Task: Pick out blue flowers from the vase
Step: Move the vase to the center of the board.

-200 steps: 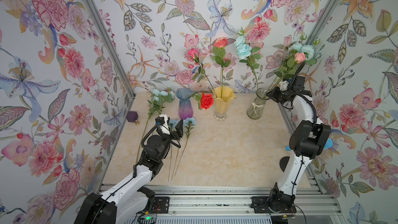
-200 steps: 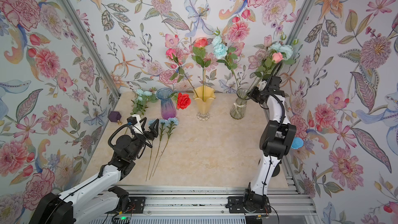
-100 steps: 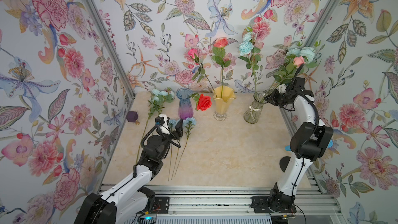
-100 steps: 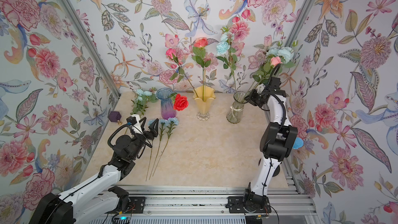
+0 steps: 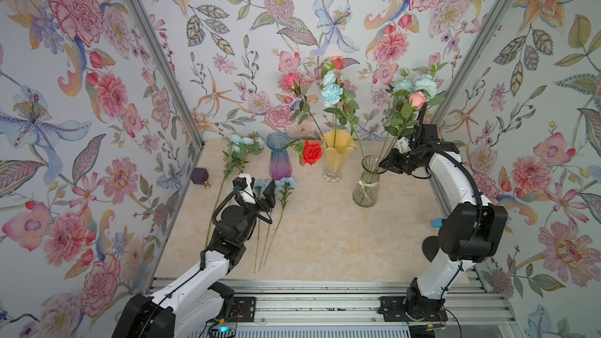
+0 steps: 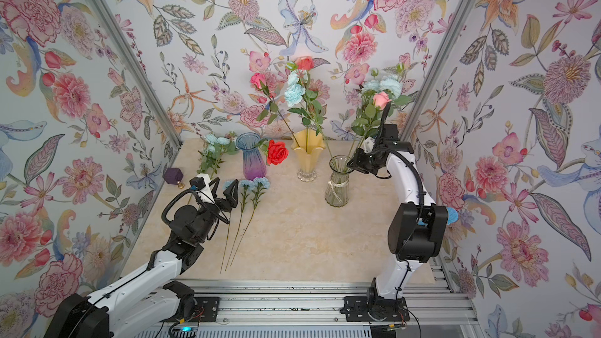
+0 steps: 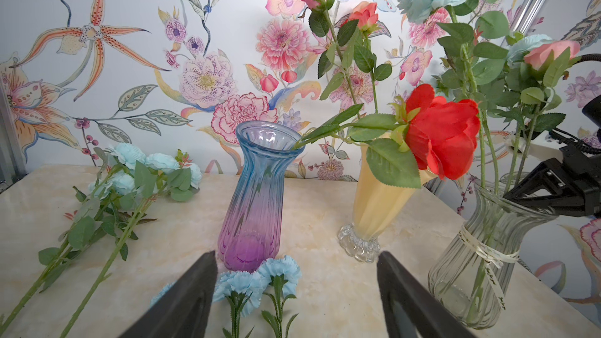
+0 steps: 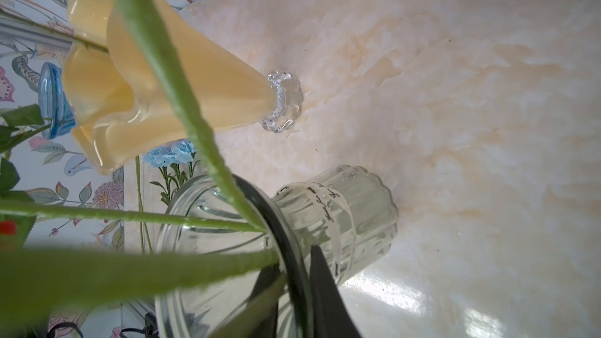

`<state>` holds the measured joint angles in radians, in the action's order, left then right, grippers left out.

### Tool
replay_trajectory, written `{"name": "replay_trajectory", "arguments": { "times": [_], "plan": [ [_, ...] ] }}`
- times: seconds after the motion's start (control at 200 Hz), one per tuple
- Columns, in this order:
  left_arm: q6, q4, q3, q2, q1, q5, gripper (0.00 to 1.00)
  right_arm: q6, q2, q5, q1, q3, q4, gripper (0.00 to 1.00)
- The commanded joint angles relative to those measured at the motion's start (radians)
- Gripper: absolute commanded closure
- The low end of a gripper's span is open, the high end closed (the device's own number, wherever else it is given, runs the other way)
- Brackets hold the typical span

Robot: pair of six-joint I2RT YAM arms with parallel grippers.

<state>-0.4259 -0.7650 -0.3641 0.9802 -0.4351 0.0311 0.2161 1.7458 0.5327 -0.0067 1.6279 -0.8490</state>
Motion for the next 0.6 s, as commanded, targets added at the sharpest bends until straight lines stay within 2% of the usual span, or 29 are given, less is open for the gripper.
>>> {"name": "replay_trajectory", "arguments": {
  "times": [0.0,0.315,0.595],
  "plan": [
    [0.003,-0.037,0.013,-0.017,-0.007,0.011,0.21,-0.014,-0.099,0.023,0.047,-0.063,0.018,1.00],
    [-0.002,-0.046,0.016,-0.010,-0.008,0.010,0.21,0.066,-0.307,0.025,0.142,-0.261,0.156,1.00],
    [-0.006,-0.051,0.019,-0.009,-0.008,0.008,0.21,0.124,-0.325,-0.007,0.306,-0.312,0.242,1.00]
  ]
}}
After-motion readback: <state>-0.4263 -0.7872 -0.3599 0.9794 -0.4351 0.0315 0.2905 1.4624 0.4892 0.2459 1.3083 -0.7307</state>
